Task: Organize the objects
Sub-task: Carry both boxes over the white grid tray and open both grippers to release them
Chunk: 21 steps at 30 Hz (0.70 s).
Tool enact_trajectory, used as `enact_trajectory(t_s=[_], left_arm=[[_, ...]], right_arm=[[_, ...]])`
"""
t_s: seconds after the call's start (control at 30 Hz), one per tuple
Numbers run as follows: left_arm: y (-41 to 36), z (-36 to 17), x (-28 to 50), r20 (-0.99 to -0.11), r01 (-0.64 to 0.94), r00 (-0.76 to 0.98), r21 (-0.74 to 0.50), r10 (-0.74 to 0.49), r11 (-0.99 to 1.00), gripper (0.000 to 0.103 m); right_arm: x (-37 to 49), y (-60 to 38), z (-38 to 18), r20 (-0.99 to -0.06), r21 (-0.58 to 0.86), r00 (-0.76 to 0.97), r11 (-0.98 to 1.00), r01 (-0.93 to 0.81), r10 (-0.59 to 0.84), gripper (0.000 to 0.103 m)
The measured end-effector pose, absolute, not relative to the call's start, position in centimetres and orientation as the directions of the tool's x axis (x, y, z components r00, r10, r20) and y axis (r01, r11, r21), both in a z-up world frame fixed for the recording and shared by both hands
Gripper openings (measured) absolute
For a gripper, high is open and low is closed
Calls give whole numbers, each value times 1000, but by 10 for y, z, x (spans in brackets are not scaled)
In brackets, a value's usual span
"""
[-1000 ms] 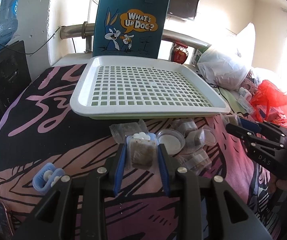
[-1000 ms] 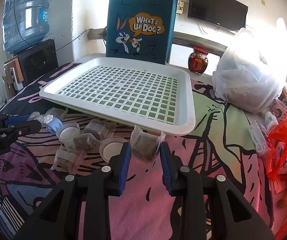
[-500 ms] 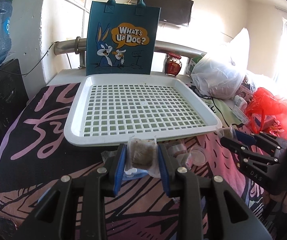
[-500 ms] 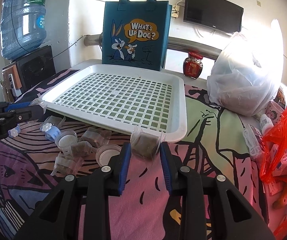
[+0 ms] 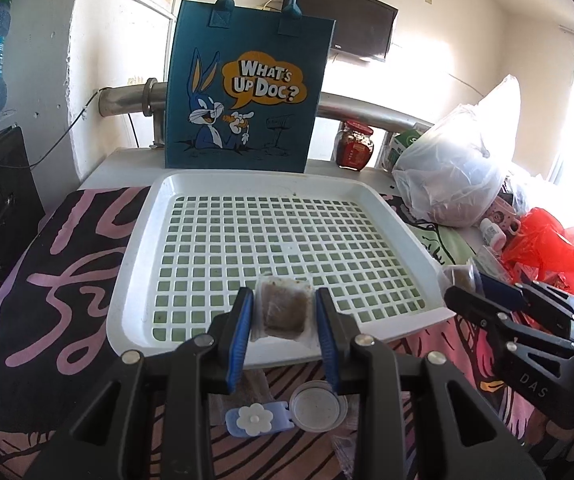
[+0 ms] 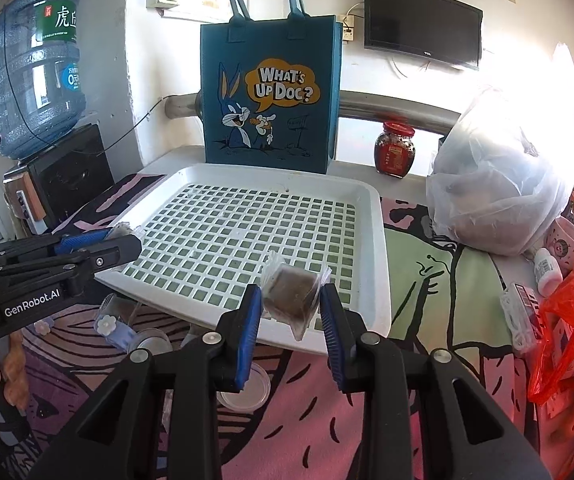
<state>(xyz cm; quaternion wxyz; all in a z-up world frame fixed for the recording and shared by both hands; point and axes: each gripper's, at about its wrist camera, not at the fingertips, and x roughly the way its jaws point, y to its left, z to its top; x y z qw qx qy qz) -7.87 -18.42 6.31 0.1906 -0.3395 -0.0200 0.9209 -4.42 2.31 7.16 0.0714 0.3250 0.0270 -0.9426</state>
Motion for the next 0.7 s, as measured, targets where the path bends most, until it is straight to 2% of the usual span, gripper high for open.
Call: enact_trajectory(t_s=[0.17,0.3,0.53,0.7], left_arm=[[-184,60,-91,-620,-307,-713,-142,327,-941,30],[-184,60,-89,-605,-313,-713,-178,354,-933,31],[-182,64,-75,-569,-322,-747,-141,343,-936,31],[-184,55,-84,-590,-295,-742,-138,317,-946,31]], right_arm=[[-57,19,67,-626,24,-768,-988,150,-132,29],[-57,15,63,-623,10,-772,-989,150,-124,29],[-49,15,62,-611,-12,-786,-992,126,-92,29],[-53,18,59,-612,-22,-788,-994,107,-71,29]])
